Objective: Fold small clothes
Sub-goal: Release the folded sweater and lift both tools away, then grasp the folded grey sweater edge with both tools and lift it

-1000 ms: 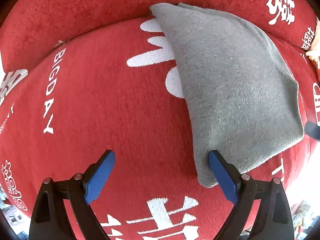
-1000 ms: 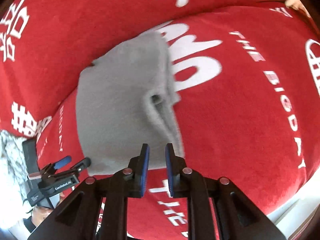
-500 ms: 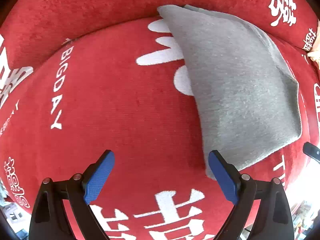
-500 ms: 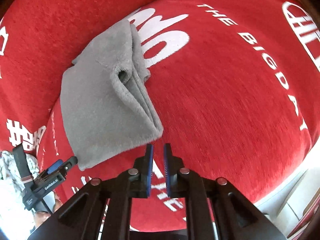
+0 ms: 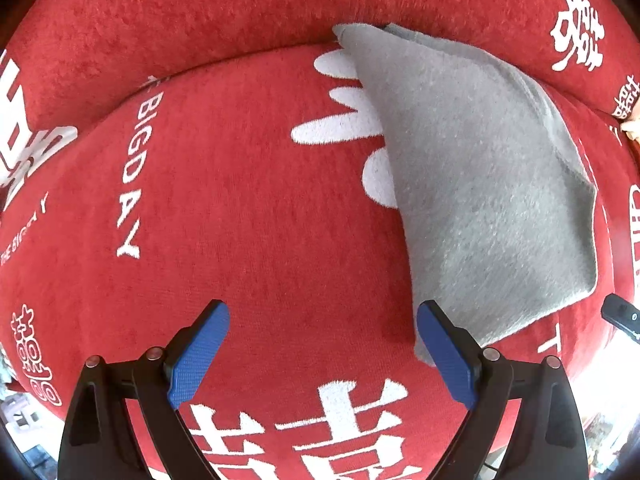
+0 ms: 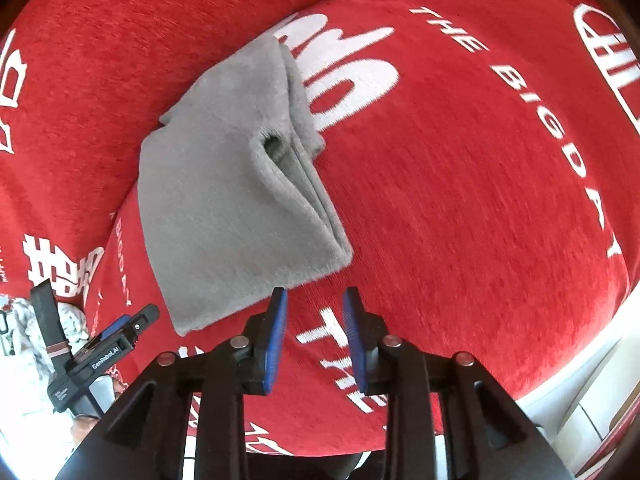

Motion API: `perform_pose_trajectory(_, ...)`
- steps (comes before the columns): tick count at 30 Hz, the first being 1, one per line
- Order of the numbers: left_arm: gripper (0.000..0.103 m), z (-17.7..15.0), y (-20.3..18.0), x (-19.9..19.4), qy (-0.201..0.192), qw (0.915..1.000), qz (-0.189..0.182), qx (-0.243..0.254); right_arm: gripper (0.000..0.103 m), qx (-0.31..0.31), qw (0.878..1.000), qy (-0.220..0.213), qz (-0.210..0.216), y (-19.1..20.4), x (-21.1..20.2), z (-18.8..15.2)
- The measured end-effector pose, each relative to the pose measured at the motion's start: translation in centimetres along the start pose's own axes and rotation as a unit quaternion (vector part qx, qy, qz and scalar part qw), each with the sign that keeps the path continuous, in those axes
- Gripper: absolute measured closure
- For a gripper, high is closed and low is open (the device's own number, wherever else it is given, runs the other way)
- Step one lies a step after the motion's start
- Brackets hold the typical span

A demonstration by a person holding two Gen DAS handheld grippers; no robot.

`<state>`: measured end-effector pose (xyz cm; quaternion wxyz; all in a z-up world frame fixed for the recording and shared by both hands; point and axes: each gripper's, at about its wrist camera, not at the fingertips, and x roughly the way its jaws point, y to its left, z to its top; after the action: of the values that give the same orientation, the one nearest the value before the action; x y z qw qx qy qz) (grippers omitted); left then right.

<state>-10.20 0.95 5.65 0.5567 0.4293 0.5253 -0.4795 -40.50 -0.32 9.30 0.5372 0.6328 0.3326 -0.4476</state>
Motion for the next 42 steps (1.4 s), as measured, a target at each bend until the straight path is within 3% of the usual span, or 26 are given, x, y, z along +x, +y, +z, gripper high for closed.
perform_pose_trajectory(10, 0.007, 2.8, -1.7, -0.9, 0.001, 0.9996, -0.013, -0.026, 0.057, -0.016, 1.000, 0.011, 0.017, -0.5, -0.4, 3.7)
perform_pose_trajectory(13, 0.000, 3.9, -2.0, -1.3, -0.009, 0.9989, -0.024, -0.040, 0.048, -0.025, 0.999, 0.015, 0.027, -0.7, -0.4, 4.8)
perform_pose_trajectory(18, 0.000, 6.0, -2.5, -1.4, -0.011, 0.9979, -0.038, -0.051, 0.029, -0.031, 0.998, 0.022, 0.053, -1.1, -0.2, 6.7)
perform_pose_trajectory(28, 0.000, 9.4, -1.1, 1.6, 0.003, 0.9968, -0.027, -0.076, 0.028, -0.024, 0.994, 0.046, 0.100, -2.2, 2.0, 10.4)
perform_pose_trajectory(36, 0.000, 11.5, 0.2, 4.5, 0.023, 0.9871, -0.137, -0.080, 0.027, 0.000, 0.976, 0.092, 0.196, -2.9, 6.9, 14.1)
perform_pose_trajectory(42, 0.000, 13.3, -0.5, 6.5, 0.038, 0.9741, -0.201, -0.095, 0.025, -0.015, 0.964, 0.121, 0.235, -1.2, 9.3, 15.4)
